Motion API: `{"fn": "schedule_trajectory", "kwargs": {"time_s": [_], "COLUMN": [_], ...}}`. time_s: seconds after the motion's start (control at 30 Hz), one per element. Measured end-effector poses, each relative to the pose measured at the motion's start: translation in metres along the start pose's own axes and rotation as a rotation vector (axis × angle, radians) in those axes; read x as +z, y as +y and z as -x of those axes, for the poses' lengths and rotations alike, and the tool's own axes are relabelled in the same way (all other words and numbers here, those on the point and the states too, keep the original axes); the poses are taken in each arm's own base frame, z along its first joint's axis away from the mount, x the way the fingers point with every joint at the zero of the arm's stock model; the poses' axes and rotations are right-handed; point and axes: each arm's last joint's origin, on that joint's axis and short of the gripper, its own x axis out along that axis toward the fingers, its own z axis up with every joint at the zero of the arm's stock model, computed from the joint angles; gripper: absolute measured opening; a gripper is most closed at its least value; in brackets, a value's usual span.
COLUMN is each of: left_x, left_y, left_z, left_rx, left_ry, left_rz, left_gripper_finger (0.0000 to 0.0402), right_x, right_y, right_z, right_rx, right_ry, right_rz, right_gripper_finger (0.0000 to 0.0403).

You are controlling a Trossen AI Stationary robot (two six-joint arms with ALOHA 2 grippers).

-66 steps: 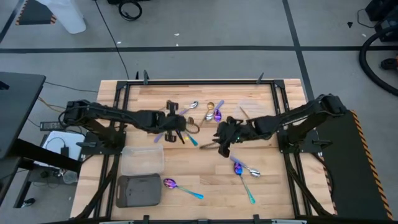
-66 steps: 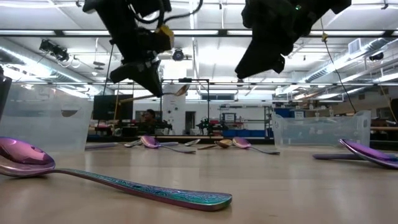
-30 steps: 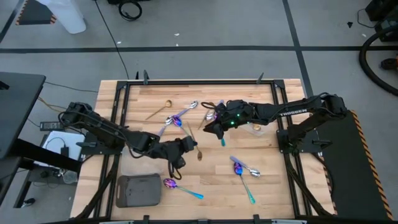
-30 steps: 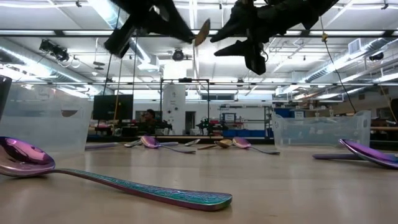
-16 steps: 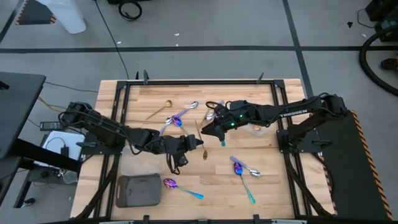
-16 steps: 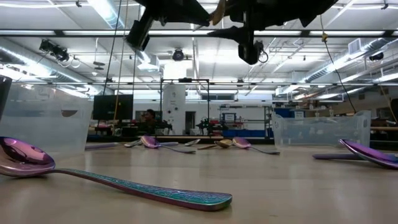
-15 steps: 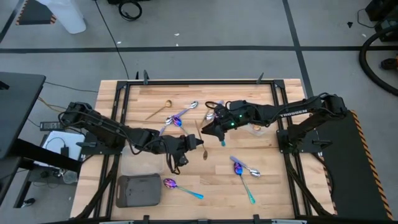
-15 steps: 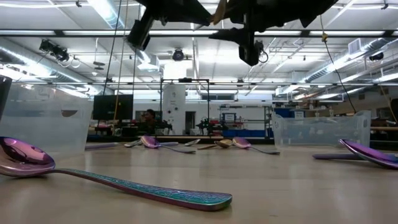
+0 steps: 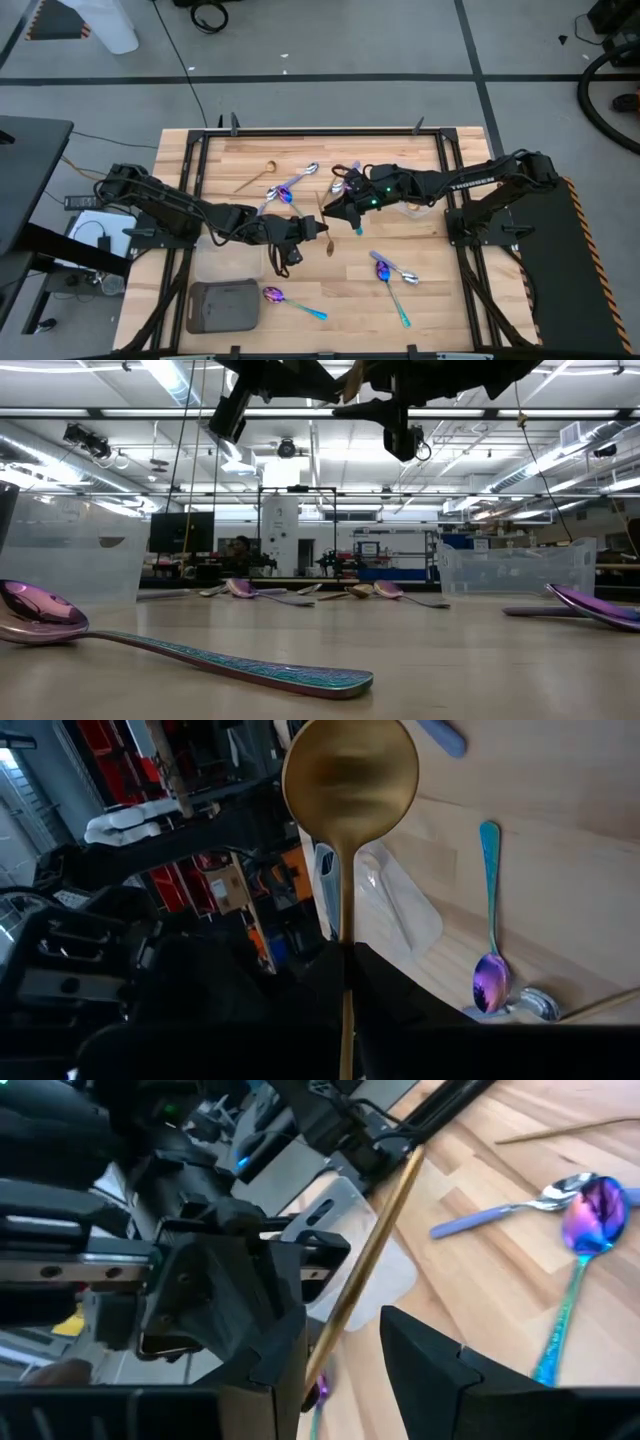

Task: Sort silverware by color (type)
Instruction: Put the gold spoon into the top transparent bin

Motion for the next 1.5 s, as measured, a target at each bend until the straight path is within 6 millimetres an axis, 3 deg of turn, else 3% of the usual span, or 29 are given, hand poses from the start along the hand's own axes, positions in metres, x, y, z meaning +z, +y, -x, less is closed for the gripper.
{"fn": "schedule_trajectory", "kwargs": {"time_s": [0.23,0.5,1.2,1.33,1.5], "left_x": [0.000,-0.006,-0.009,-0.011,-0.014], "left_y": [0.003,0.008,0.008,0.007,0.008], "left_z": [0.000,-0.003,-0.004,-0.005,-0.006], "left_rx": [0.028,0.088,0.089,0.081,0.082], "left_ry": [-0.031,-0.066,-0.032,-0.026,-0.014], "left_rz": [-0.037,-0.064,-0.061,-0.051,-0.054], "left_gripper_finger": [0.0015,0.0015,0.0017,0.0031,0.0060], "right_x": [-0.001,0.003,0.001,0.002,0.001], "right_y": [0.002,0.010,0.010,0.011,0.010], "right_z": [0.000,0.000,-0.001,0.000,0.000], "right_rx": [-0.021,0.072,0.057,0.058,0.048], "right_ry": [-0.024,-0.054,-0.058,-0.063,-0.052], "right_rz": [0.009,0.040,0.070,0.083,0.092], "right_gripper_finger": [0.0140,0.0137,0.0053,0.0027,0.0026]}}
